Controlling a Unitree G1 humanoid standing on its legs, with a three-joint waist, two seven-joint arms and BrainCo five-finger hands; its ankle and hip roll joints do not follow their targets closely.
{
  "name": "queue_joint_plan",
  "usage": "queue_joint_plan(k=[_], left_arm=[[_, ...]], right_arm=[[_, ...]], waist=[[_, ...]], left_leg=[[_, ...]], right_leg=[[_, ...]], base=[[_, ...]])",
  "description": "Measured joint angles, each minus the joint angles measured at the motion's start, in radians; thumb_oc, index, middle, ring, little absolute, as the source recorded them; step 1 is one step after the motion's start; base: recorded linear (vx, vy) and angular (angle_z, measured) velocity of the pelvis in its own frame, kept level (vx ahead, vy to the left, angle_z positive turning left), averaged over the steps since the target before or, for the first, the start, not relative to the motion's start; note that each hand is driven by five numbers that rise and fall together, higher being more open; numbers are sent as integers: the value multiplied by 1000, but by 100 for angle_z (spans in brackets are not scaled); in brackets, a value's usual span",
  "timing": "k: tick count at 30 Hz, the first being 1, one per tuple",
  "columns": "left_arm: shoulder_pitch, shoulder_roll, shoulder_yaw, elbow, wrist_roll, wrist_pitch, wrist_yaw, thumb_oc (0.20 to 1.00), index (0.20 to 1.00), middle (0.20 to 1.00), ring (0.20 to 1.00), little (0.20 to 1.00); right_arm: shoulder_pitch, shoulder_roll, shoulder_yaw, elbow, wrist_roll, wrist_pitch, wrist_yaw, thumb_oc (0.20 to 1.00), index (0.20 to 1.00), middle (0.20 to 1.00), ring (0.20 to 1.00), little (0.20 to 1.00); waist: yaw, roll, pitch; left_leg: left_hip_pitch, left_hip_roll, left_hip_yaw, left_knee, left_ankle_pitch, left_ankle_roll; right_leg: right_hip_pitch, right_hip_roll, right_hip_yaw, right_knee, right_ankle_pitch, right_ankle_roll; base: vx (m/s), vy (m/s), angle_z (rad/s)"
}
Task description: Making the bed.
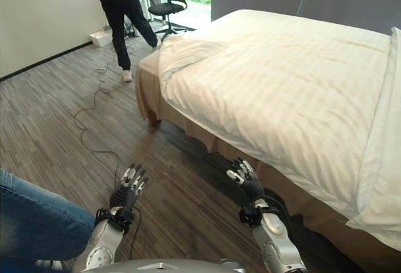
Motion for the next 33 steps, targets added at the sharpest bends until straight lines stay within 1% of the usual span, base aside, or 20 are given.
queue_joint_plan(k=[1, 2, 3, 5, 6, 8, 15, 22, 27, 28, 30, 33], left_arm=[[0, 0, 0, 0, 0, 0, 0, 1000, 1000, 1000, 1000, 1000], [0, 1, 3, 0, -1, 0, 0, 1000, 1000, 1000, 1000, 1000], [-2, 5, 8, 0, 63, 2, 5, 1000, 1000, 1000, 1000, 1000], [-6, 15, 26, 0, 133, 2, 6, 1000, 1000, 1000, 1000, 1000], [-7, 17, 34, 0, 138, 2, 8, 1000, 1000, 1000, 1000, 1000], [-7, 24, 49, 0, 138, 2, 14, 1000, 1000, 1000, 1000, 1000], [-6, 25, 52, 0, 138, 2, 25, 1000, 1000, 1000, 1000, 1000], [-10, 25, 52, 0, 137, 2, 26, 1000, 1000, 1000, 1000, 1000], [-15, 25, 52, -2, 135, 2, 26, 1000, 1000, 1000, 1000, 1000], [-22, 23, 51, -2, 135, 1, 26, 1000, 1000, 1000, 1000, 1000], [-34, 22, 49, -4, 135, 0, 26, 1000, 1000, 1000, 1000, 1000], [-55, 24, 41, -10, 135, 0, 26, 1000, 1000, 1000, 1000, 1000]], right_arm=[[0, 0, 0, 0, 4, 0, 0, 1000, 1000, 1000, 1000, 1000], [-13, -2, -11, 2, -13, -6, -12, 1000, 1000, 1000, 1000, 1000], [-12, -7, -18, -5, -84, 5, -13, 1000, 1000, 1000, 1000, 1000], [-13, -34, -30, -17, -168, 10, -12, 1000, 1000, 1000, 1000, 1000], [-15, -41, -37, -19, -181, 10, -12, 1000, 1000, 1000, 1000, 1000], [-18, -45, -56, -19, -181, 12, -13, 1000, 1000, 1000, 1000, 1000], [-26, -44, -53, -24, -182, 23, -2, 1000, 1000, 1000, 1000, 1000], [-40, -45, -29, -29, -204, 24, 3, 1000, 1000, 1000, 1000, 1000], [-58, -55, 28, -29, -211, 28, 33, 1000, 1000, 1000, 1000, 1000], [-61, -62, 48, -29, -211, 35, 42, 1000, 1000, 1000, 1000, 1000], [-76, -64, 63, -29, -211, 42, 48, 1000, 1000, 1000, 1000, 1000], [-97, -58, 79, -31, -209, 44, 53, 1000, 1000, 1000, 1000, 1000]], waist=[[0, 0, 0], [0, 10, -1], [4, 10, 2], [9, 8, 5], [12, 7, 6], [27, 4, 17], [30, 3, 34], [31, -4, 50], [41, -4, 59], [55, -2, 61], [58, 2, 69], [58, 6, 78]], left_leg=[[0, 0, 0, 0, 0, 0], [-1, 0, 0, 0, -2, -3], [1, 0, -1, 0, -2, -3], [3, 0, -1, 0, -1, -2], [4, 0, -1, 0, -1, -2], [15, 2, 6, 0, -1, -2], [18, 3, 10, 0, -5, -7], [17, 4, 14, 0, -5, -7], [17, 2, 4, 0, -5, -7], [14, -8, -5, 0, -5, -7], [11, -23, -33, 0, -3, -2], [0, -56, -87, 0, 7, 13]], right_leg=[[0, 0, 0, 0, 0, 0], [-1, 0, 2, -2, -1, 1], [2, 0, -5, -3, 0, 1], [4, 0, -6, -6, 0, 1], [5, 1, -6, -6, 1, 1], [15, 2, -4, -9, 1, 1], [19, 5, 2, -18, 4, 0], [19, 5, 2, -25, 5, 0], [29, 4, -9, -34, 11, 0], [30, -2, -20, -18, 11, 0], [29, -20, -43, 22, -8, 9], [-4, -64, -85, 126, -63, 23]], base=[[0, 0, 0], [0, 0, 0], [-5, 16, 3], [-3, 7, 2], [0, 0, 0], [17, 12, -8], [19, 5, -2], [3, 11, 0], [-15, 89, 6], [-26, 164, 34], [-12, 151, 46], [-46, 97, 54]])
